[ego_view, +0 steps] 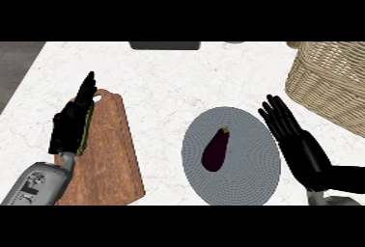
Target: Pick the eggplant from the placemat and place it in the basket
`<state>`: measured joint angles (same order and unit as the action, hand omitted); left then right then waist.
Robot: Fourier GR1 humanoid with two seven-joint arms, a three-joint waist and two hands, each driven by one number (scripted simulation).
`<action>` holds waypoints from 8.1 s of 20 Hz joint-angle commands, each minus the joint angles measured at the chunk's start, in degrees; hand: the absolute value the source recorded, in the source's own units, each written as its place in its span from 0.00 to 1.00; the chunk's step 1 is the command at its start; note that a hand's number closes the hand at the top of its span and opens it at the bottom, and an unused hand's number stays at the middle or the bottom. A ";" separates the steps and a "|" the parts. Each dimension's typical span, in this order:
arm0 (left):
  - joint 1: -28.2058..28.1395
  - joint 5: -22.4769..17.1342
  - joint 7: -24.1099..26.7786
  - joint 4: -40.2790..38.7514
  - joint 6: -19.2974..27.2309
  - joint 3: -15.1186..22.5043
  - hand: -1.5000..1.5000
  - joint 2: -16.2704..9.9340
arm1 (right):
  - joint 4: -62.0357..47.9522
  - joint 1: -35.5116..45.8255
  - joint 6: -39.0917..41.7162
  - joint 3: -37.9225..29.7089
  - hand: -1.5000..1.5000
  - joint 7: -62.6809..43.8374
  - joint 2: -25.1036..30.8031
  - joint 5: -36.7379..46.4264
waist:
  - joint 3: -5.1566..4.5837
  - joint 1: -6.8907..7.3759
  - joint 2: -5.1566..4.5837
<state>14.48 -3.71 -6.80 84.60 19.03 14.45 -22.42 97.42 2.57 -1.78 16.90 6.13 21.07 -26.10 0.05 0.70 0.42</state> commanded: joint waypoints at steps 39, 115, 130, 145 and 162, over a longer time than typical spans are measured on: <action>-20.40 -11.11 -7.31 -4.93 -7.90 -2.53 0.50 1.94 | -29.86 70.55 35.55 12.82 0.00 -73.08 7.37 13.98 | -0.13 -1.54 0.27; -23.17 -5.05 -4.88 -5.18 -12.41 -5.51 0.50 8.47 | -33.66 34.12 18.58 21.18 0.00 -54.17 -7.14 45.44 | -0.05 -0.38 -0.54; -22.79 -5.54 -6.94 -3.95 -14.89 -9.25 0.50 6.17 | -35.36 33.91 19.33 24.25 1.00 -50.73 -11.58 56.03 | -0.06 -0.40 -0.42; -22.58 -4.69 -7.23 -4.23 -15.47 -8.57 0.50 6.78 | -47.56 47.02 -10.71 7.77 1.00 -66.36 -12.37 67.52 | -0.04 -0.02 -0.80; -21.89 -5.11 -9.16 -2.36 -14.22 -10.79 0.50 6.78 | -31.29 61.77 -21.52 -11.60 1.00 -74.90 -0.72 80.36 | -0.11 -1.71 -0.05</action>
<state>-7.47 -8.87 -13.17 85.64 4.33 3.56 -16.22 64.60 60.42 -25.39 9.32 -60.83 16.67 52.20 0.63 -0.82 0.81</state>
